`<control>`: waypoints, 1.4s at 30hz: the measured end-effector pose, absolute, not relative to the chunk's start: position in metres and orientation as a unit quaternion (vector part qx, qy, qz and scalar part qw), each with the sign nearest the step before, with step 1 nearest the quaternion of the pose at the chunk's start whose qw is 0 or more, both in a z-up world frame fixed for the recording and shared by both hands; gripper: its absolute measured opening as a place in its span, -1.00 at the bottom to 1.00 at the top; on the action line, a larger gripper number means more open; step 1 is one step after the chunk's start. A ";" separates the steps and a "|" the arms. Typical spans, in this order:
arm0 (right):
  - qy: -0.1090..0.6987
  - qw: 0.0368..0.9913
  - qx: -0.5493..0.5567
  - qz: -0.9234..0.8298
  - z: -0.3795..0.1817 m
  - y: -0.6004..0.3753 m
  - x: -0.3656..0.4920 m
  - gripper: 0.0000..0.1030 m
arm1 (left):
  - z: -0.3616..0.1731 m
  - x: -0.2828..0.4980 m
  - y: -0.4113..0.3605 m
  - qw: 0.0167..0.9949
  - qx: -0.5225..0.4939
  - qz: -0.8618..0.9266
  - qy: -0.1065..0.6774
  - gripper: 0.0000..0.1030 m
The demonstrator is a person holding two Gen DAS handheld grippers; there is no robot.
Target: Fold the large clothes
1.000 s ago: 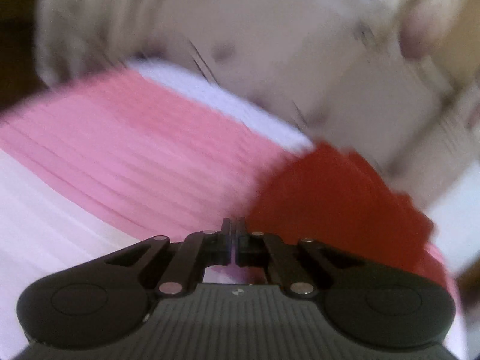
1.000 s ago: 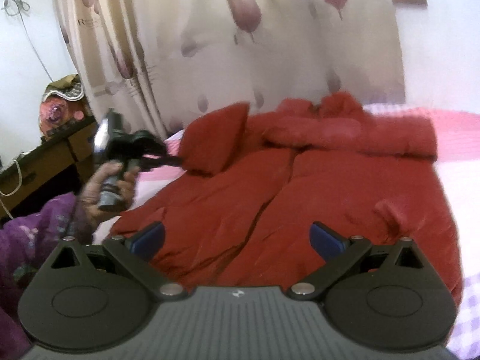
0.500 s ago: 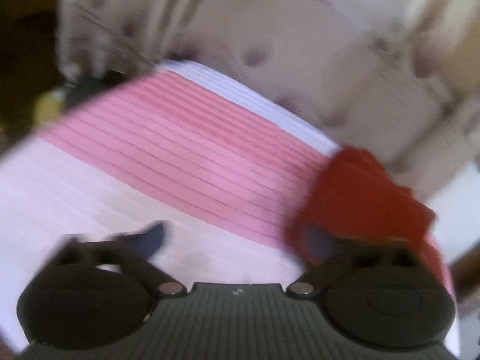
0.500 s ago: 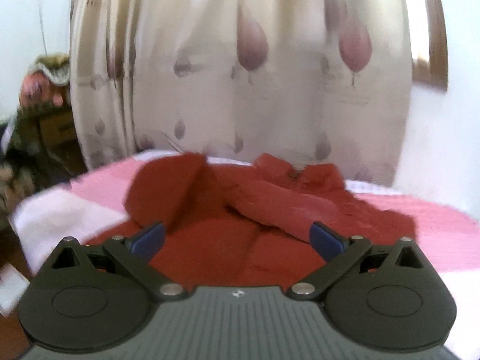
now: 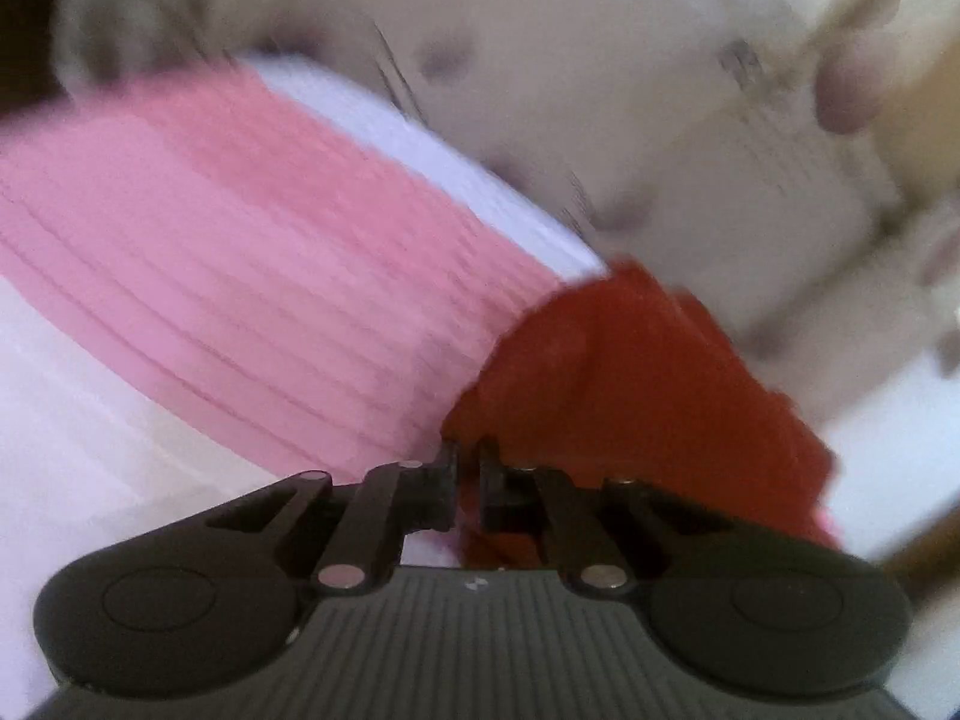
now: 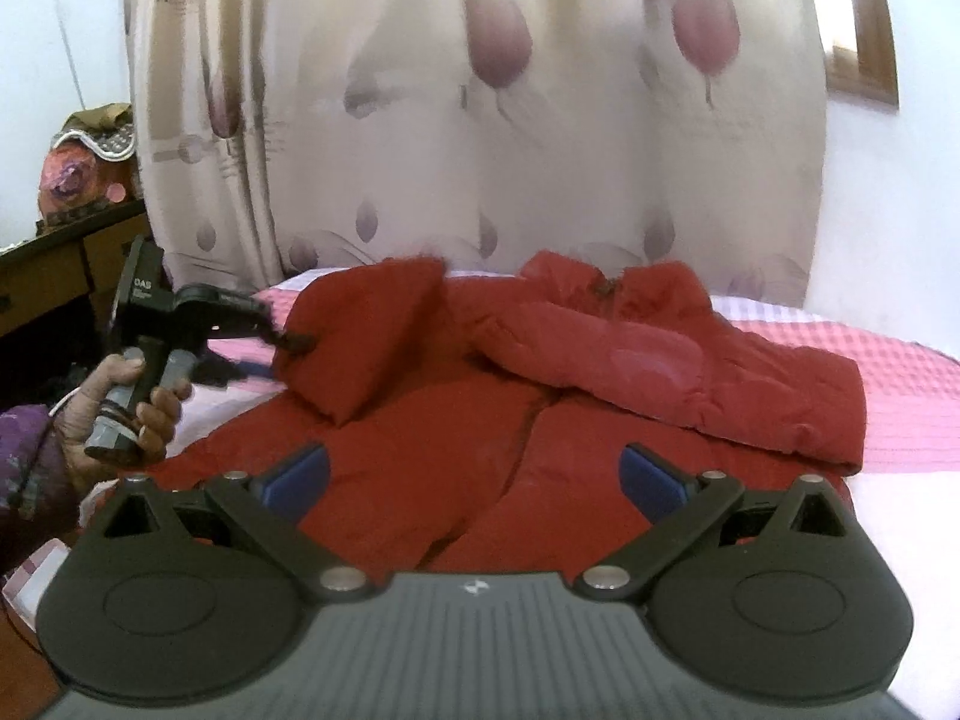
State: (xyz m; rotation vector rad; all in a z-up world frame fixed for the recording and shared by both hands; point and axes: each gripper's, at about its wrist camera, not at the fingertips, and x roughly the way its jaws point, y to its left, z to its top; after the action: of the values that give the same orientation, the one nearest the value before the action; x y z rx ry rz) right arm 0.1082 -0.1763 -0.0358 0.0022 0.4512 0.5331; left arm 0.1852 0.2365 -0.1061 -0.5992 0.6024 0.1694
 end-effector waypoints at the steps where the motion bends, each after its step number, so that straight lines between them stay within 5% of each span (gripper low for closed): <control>1: 0.219 0.940 0.001 0.260 -0.035 -0.177 0.109 1.00 | -0.093 0.174 0.239 0.917 -0.267 0.123 0.268 -1.00; 7: 0.181 0.949 -0.076 0.248 -0.021 -0.164 0.129 1.00 | -0.047 0.120 0.292 0.917 -0.215 0.266 0.204 -1.00; 11: 0.150 0.945 -0.162 0.241 -0.026 -0.133 0.162 1.00 | -0.052 0.121 0.311 0.916 -0.241 0.186 0.262 -0.88; 12: 0.150 0.944 -0.171 0.241 -0.028 -0.128 0.169 1.00 | -0.058 0.127 0.307 0.913 -0.236 0.152 0.296 -0.65; 14: 0.153 0.944 -0.172 0.238 -0.031 -0.117 0.181 1.00 | -0.078 0.129 0.297 0.906 -0.249 0.088 0.332 0.78; 15: 0.158 0.945 -0.159 0.240 -0.032 -0.115 0.185 1.00 | -0.086 0.131 0.291 0.906 -0.259 0.064 0.329 1.00; 25: 0.178 0.937 -0.140 0.266 -0.045 -0.106 0.171 1.00 | -0.139 0.200 0.247 0.858 -0.386 -0.053 0.335 0.94; 27: 0.187 0.937 -0.128 0.265 -0.047 -0.109 0.171 1.00 | -0.142 0.213 0.241 0.866 -0.378 -0.056 0.322 0.60; 28: 0.192 0.937 -0.122 0.264 -0.047 -0.110 0.173 1.00 | -0.141 0.219 0.239 0.869 -0.377 -0.047 0.319 -0.05; 29: 0.198 0.938 -0.112 0.263 -0.048 -0.111 0.175 1.00 | -0.139 0.217 0.239 0.871 -0.380 -0.035 0.309 -0.47; 31: 0.206 0.938 -0.101 0.260 -0.049 -0.111 0.178 1.00 | -0.124 0.202 0.244 0.889 -0.369 0.017 0.271 -0.71; 36: 0.201 0.943 -0.098 0.248 -0.045 -0.116 0.188 1.00 | -0.078 0.138 0.282 0.917 -0.322 0.174 0.161 -0.72; 42: 0.180 0.944 -0.133 0.241 -0.044 -0.106 0.218 1.00 | -0.072 0.103 0.342 0.891 -0.289 0.319 0.147 -0.61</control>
State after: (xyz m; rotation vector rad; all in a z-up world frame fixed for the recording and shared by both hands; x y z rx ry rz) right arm 0.2178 -0.1056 -0.0445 -0.2703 0.3668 0.4915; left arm 0.1033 0.3419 -0.0717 -0.5994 0.3053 0.6622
